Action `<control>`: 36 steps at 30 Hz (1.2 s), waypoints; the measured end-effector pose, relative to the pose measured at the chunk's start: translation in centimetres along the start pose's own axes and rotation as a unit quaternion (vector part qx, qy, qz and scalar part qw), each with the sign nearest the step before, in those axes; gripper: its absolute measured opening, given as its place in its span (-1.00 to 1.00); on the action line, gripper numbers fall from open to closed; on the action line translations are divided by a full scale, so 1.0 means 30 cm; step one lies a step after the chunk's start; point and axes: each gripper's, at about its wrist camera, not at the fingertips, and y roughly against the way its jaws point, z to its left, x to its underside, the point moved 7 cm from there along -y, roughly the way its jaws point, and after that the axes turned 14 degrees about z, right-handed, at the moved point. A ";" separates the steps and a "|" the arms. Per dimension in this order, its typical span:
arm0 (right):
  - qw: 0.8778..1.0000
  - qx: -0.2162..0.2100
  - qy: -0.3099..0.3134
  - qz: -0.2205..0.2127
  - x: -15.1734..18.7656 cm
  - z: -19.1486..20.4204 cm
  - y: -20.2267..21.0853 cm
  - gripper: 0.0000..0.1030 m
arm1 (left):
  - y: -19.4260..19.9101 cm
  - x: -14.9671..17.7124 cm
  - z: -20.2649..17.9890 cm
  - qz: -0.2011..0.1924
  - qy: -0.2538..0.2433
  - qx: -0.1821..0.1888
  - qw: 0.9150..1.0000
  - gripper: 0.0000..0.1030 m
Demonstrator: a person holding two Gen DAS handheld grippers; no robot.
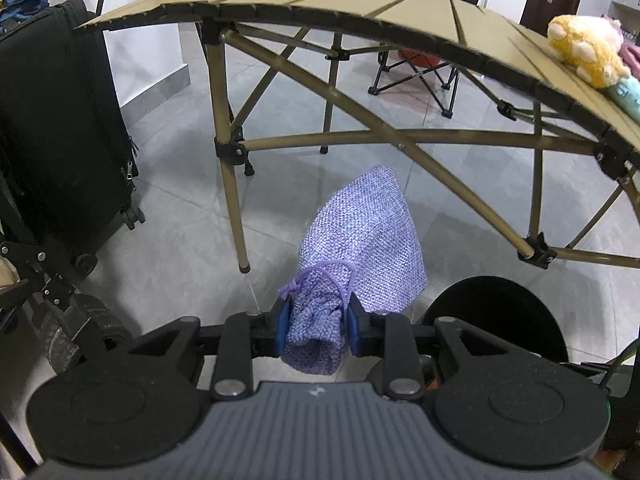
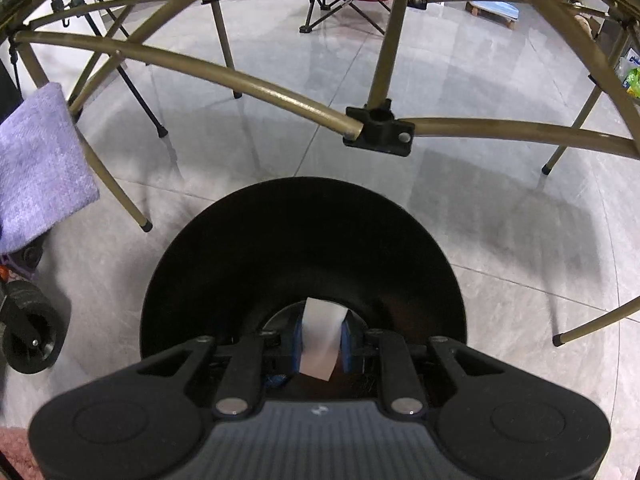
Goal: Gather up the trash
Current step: 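Lower the tape roll into the bin and open the right tool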
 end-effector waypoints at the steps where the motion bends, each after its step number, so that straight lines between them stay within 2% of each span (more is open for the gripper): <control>1: 1.000 -0.001 0.001 0.002 0.000 0.005 -0.005 -0.65 | -0.005 -0.001 0.002 0.001 0.000 -0.001 1.000 -0.45; 5: 1.000 -0.003 0.007 0.003 -0.006 0.019 -0.020 -0.63 | -0.019 -0.001 0.022 0.007 0.007 -0.007 1.000 -0.45; 8: 1.000 -0.009 0.006 0.004 -0.010 0.026 -0.021 -0.52 | -0.028 0.000 0.032 0.011 0.011 -0.009 1.000 -0.45; 10: 1.000 -0.011 0.003 0.008 -0.010 0.024 -0.023 -0.22 | -0.026 0.002 0.035 0.011 0.012 -0.010 1.000 -0.45; 12: 1.000 -0.010 -0.004 0.009 -0.013 0.020 -0.025 0.63 | -0.025 0.003 0.036 0.010 0.012 -0.010 1.000 -0.45; 14: 1.000 -0.005 -0.003 0.013 -0.013 0.022 -0.027 1.00 | -0.024 0.003 0.035 0.010 0.013 -0.012 1.000 -0.45; 28: 1.000 0.010 0.010 0.000 0.010 0.013 0.001 1.00 | -0.008 0.027 -0.003 0.012 0.004 -0.002 1.000 -0.45; 36: 1.000 0.006 -0.003 -0.013 0.038 -0.060 0.052 1.00 | 0.006 0.041 -0.073 0.007 -0.014 -0.001 1.000 -0.45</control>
